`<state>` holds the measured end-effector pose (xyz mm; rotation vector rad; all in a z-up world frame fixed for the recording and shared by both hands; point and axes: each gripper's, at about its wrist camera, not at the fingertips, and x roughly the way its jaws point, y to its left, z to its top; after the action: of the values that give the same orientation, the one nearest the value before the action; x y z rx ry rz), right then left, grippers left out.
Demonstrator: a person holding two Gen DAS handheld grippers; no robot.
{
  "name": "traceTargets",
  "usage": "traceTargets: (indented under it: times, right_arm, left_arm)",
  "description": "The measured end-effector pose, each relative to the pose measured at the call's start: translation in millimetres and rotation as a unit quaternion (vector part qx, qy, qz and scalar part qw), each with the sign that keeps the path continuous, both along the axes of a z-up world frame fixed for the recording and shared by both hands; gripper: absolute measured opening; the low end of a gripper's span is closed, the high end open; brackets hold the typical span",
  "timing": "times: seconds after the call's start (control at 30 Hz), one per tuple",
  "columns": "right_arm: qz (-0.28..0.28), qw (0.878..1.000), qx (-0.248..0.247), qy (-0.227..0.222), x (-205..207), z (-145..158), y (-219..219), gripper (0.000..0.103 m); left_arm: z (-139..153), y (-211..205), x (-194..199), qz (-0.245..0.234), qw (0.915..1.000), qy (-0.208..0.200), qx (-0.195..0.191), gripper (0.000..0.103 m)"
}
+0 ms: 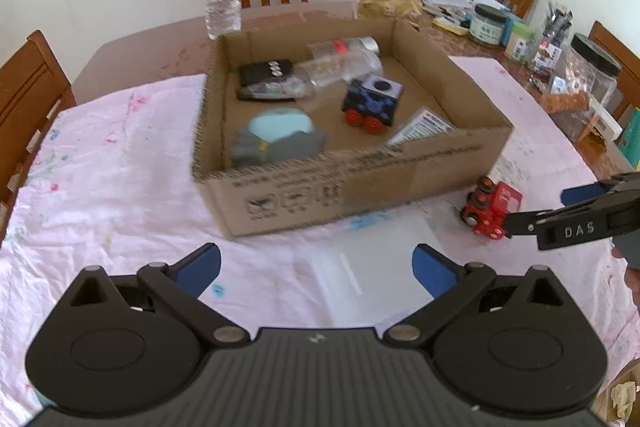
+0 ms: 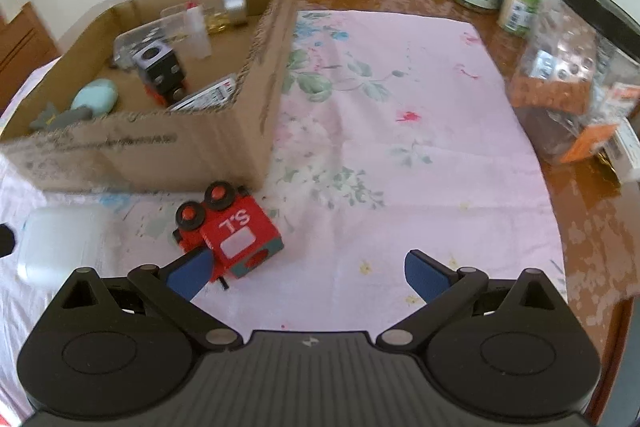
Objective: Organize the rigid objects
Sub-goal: 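Move the right tool toward the red toy car while the left tool approaches the white plastic bottle, then grasp the red toy car with the right tool while the left tool grasps the white bottle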
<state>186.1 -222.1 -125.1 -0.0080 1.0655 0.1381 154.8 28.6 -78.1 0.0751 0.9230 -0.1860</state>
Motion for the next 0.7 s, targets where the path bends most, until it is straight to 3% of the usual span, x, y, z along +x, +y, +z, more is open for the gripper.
traceTargets:
  times: [0.23,0.43,0.7]
  right_arm:
    - [0.1,0.995,0.013,0.011,-11,-10,5,0.103]
    - [0.171,0.985,-0.036,-0.011,-18,-16,13,0.103]
    - [0.167,0.985,-0.032,-0.022,-21,-17,12,0.103]
  left_arm:
    - [-20,-23,0,0.032,0.9984,0.039,-0.026,0.101]
    - [-29,-40,2,0.049,0.9977,0.043,-0.02,0.101]
    - [-41,-53,16,0.06,0.9972,0.044,-0.006,0.101]
